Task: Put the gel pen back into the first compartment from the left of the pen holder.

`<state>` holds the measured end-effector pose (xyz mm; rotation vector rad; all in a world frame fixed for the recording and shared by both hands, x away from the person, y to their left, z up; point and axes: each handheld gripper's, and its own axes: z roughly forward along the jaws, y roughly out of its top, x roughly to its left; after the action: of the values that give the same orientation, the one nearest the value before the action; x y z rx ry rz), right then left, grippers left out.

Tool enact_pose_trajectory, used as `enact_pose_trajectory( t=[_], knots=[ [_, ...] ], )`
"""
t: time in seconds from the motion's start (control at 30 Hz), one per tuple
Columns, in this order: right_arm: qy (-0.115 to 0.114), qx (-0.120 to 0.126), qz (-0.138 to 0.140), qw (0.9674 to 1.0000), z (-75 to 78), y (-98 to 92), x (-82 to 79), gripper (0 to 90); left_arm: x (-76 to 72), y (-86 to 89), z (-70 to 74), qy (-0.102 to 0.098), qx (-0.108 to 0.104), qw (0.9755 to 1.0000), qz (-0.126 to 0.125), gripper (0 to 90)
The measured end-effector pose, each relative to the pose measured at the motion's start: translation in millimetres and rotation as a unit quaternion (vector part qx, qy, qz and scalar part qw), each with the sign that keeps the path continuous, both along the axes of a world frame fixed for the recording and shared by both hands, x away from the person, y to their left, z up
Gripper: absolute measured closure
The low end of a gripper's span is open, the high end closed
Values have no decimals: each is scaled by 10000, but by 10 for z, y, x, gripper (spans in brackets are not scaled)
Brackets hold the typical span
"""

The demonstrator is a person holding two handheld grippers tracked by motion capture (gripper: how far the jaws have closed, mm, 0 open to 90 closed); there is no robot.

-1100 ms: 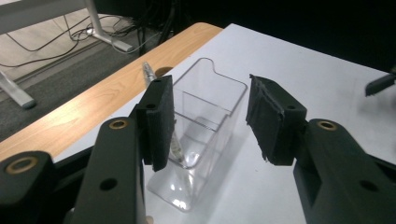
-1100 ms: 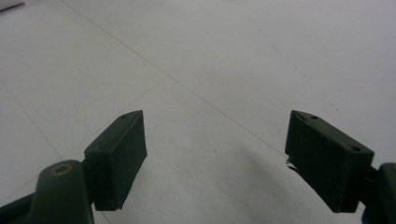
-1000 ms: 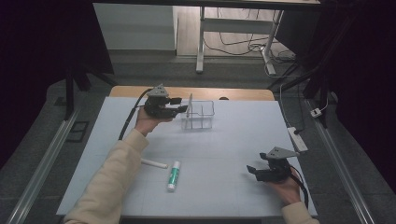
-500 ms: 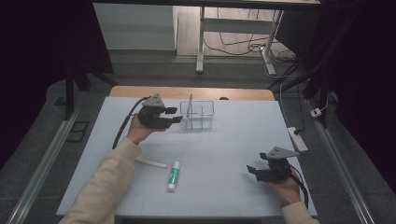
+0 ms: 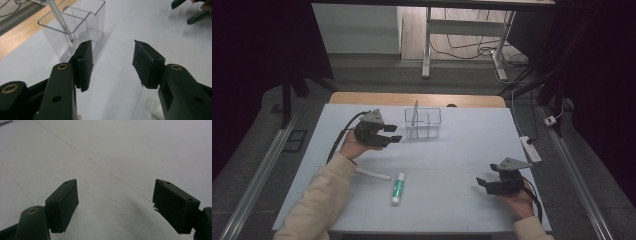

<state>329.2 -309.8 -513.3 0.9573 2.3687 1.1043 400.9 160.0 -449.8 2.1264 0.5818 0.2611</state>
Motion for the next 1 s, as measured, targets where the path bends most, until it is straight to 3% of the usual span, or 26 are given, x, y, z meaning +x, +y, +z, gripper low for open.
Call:
enact_pose_trajectory(
  t=[0.43,0.6,0.73,1.0],
  knots=[
    [-20,13,-21,10000,3,-6,-7,195,-119,100,-41,216,293,9991,-211,488],
    [-9,7,-8,10000,6,-7,-10,195,-144,122,-55,290,508,9976,-362,478],
    [-22,6,-12,10000,7,-8,-10,195,-166,133,-63,278,722,9966,-293,452],
    [-8,-28,-21,10000,7,-9,-11,195,-209,209,-63,332,806,9956,-356,443]
  ],
)
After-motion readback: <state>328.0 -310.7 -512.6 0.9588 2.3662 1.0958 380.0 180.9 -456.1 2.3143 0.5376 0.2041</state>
